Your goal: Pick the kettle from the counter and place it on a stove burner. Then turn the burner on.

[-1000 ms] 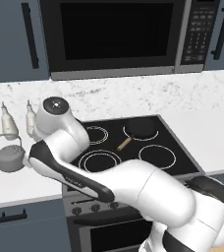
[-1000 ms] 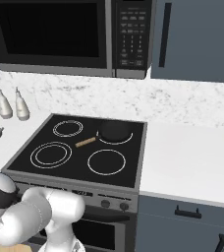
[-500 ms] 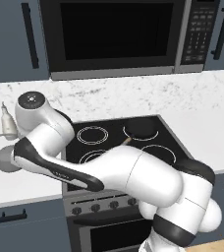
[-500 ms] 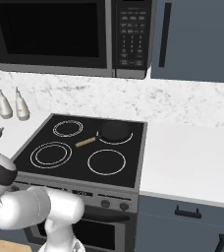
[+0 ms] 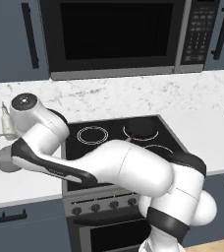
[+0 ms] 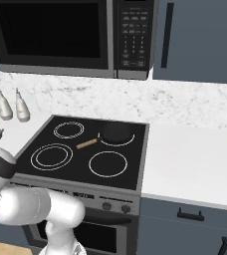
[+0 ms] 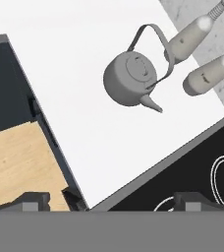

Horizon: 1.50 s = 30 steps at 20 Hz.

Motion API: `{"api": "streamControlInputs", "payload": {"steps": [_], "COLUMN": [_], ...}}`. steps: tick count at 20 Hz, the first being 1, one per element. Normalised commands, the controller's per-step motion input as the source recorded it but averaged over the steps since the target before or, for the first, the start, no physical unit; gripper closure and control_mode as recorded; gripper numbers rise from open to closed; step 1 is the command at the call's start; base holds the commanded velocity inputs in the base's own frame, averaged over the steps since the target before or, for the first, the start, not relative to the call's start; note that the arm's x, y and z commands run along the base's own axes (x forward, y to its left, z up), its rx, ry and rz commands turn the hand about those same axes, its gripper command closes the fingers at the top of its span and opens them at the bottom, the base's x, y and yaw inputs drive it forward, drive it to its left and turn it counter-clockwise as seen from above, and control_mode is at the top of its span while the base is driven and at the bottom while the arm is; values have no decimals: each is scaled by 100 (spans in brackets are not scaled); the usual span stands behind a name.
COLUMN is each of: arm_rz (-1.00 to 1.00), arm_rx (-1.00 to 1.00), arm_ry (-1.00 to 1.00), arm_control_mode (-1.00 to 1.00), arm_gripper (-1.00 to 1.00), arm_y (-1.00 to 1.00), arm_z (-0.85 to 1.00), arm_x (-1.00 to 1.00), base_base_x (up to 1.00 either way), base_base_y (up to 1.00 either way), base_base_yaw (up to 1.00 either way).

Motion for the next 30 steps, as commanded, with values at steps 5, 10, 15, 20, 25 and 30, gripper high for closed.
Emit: {"api": "streamControlInputs", "payload": {"steps": [5,10,15,20,25,30], "arm_rz": [0,0,0,0,0,0], "arm_rx": [-3,0,0,0,0,-1], "arm_ry": [-4,-4,-3,0,0,0], "arm_control_mode": [-100,-100,-100,-100,-100,-100], "arm_gripper": [-100,-100,-100,-100,-100,-100], "arm_y": [1,9,13,27,40,28], "arm_z": [-33,0,-4,-4,-4,-2], "arm_x": [30,31,34,30,40,26], "base_base_x": [0,0,0,0,0,0], "base_base_y": [0,0,0,0,0,0], "base_base_yaw": [0,0,0,0,0,0]}}
